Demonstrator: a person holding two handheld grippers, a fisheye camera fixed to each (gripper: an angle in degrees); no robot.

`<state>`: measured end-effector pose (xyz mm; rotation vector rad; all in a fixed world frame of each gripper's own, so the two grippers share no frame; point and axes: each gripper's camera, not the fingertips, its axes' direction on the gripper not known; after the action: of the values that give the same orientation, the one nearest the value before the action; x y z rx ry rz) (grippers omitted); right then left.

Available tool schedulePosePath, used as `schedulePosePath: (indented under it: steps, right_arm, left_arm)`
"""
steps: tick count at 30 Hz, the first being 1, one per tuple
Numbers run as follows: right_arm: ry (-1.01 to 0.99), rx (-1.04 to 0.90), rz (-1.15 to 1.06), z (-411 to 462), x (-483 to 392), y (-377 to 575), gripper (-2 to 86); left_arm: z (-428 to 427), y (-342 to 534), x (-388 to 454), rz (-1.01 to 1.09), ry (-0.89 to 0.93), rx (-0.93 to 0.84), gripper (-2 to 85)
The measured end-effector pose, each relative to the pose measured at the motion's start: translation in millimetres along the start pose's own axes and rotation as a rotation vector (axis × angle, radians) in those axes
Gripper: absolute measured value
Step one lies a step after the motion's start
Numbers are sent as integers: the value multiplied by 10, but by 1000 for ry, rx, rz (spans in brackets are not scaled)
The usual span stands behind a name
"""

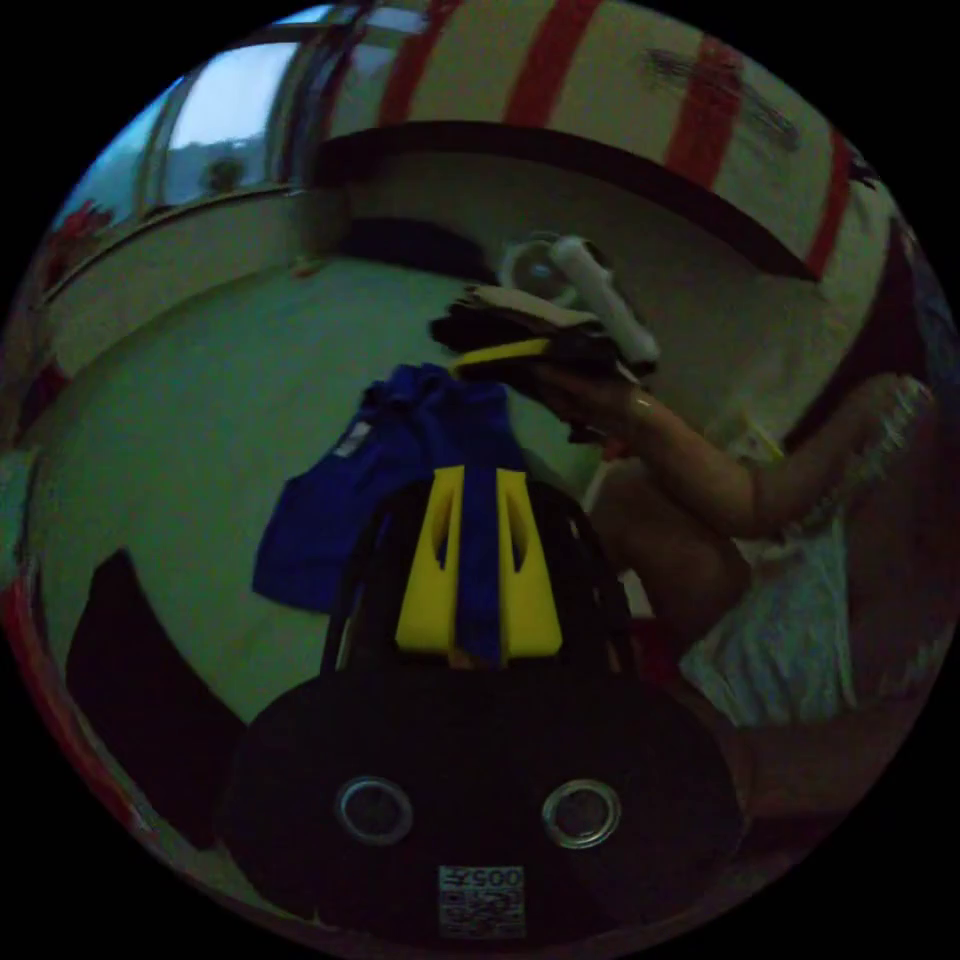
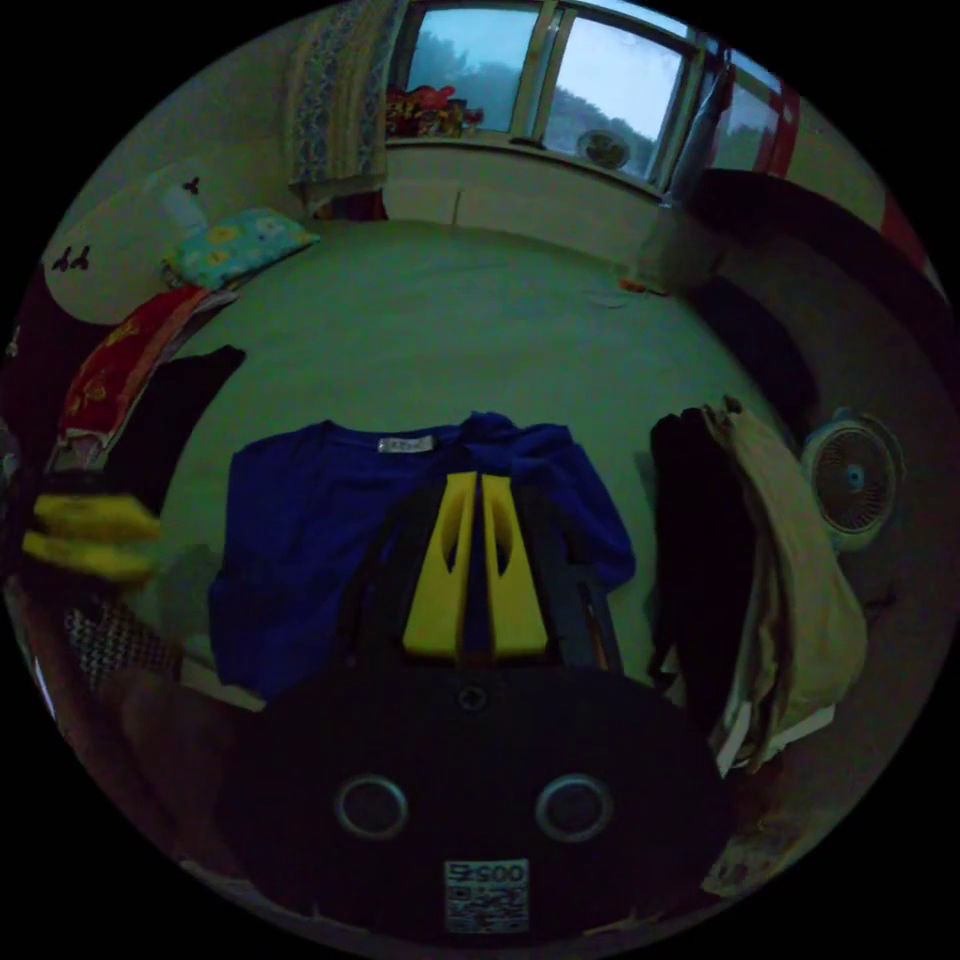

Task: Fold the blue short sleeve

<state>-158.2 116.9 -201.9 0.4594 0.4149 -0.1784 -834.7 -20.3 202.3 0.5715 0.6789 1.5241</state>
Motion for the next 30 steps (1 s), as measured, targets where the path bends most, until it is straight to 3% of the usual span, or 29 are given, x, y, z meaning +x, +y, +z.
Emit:
schedulePosePath:
  steps: [5,8,13,18,21,27,30]
  right_arm:
    - [60,-31,-40,147,-182,-67,-9]
    - [52,-35,-27,210,-191,-108,-9]
    - [17,-47,31,314,-90,-160,-9]
    - [-4,-55,50,414,-6,-204,-9]
    - [8,-52,40,452,10,-225,-9]
    - [3,-46,33,506,63,-253,-9]
    - [0,-43,39,523,111,-262,-9]
  left_arm:
    - [152,58,-765,-476,-220,22,64]
    - [278,27,-1082,-559,-225,31,87]
    - [653,-77,-1402,-589,-327,-107,129]
    - [994,-127,-1674,-620,-261,-191,133]
    - [1141,-169,-1776,-624,-154,-222,113]
    - [1371,-316,-1792,-571,-194,-323,33]
    - [1396,-433,-1693,-440,44,-252,19]
